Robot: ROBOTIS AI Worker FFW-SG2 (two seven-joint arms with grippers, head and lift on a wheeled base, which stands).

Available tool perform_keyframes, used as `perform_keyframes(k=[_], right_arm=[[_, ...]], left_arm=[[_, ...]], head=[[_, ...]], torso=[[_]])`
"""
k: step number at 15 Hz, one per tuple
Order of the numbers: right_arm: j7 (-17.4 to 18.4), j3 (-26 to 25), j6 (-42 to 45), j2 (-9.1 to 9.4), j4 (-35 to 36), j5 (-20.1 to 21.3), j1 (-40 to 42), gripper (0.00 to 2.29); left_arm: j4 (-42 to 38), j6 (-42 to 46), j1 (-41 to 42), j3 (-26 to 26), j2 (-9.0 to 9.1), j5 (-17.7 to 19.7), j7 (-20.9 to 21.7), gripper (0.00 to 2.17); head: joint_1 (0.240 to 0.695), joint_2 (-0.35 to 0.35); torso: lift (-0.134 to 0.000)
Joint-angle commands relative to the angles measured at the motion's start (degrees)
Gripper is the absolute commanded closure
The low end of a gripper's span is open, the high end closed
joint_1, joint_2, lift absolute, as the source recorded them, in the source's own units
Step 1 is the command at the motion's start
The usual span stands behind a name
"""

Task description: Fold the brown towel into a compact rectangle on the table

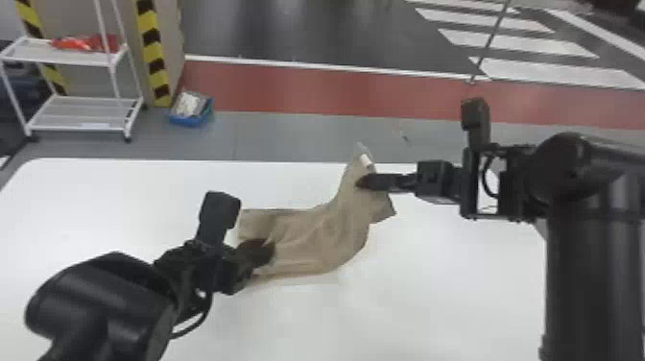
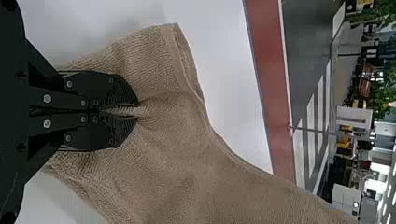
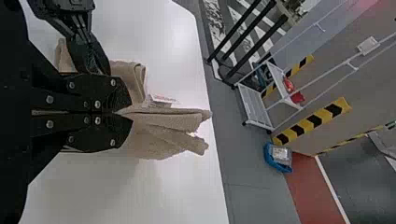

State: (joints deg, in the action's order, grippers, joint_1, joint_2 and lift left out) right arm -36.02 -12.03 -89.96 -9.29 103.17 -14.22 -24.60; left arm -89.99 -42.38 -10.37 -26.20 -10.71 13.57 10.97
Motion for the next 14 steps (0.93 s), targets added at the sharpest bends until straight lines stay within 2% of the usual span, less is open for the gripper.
perform_keyframes(k=[1, 2, 7, 14], right_arm=[[0.16, 2.72, -0.12, 1.56, -0.43, 0.42, -0.71, 1.21], [0.69, 3.33, -0.12, 2.61, -0.69, 0.68, -0.89, 1.21], [0.69, 6.85, -0.12, 5.52, -4.03, 0.86, -0.98, 1.21], [1.48, 9.57, 2.11, 5.95, -9.57, 2.70, -1.59, 1.21]], left_arm=[[0.43, 0.05, 0.09, -1.04, 0.60, 0.05, -0.07, 2.00], [0.43, 0.05, 0.09, -1.39, 0.77, 0.05, -0.15, 2.00], [0.60, 0.41, 0.00, -1.48, 1.30, 0.05, 0.02, 2.00], [1.66, 2.16, 0.00, -1.22, 1.21, 0.14, 0.46, 2.00]], head=[[0.695, -0.178], [0.695, -0.175], [0.695, -0.141], [0.695, -0.103]], torso=[[-0.124], [-0.124], [-0.124], [-0.124]])
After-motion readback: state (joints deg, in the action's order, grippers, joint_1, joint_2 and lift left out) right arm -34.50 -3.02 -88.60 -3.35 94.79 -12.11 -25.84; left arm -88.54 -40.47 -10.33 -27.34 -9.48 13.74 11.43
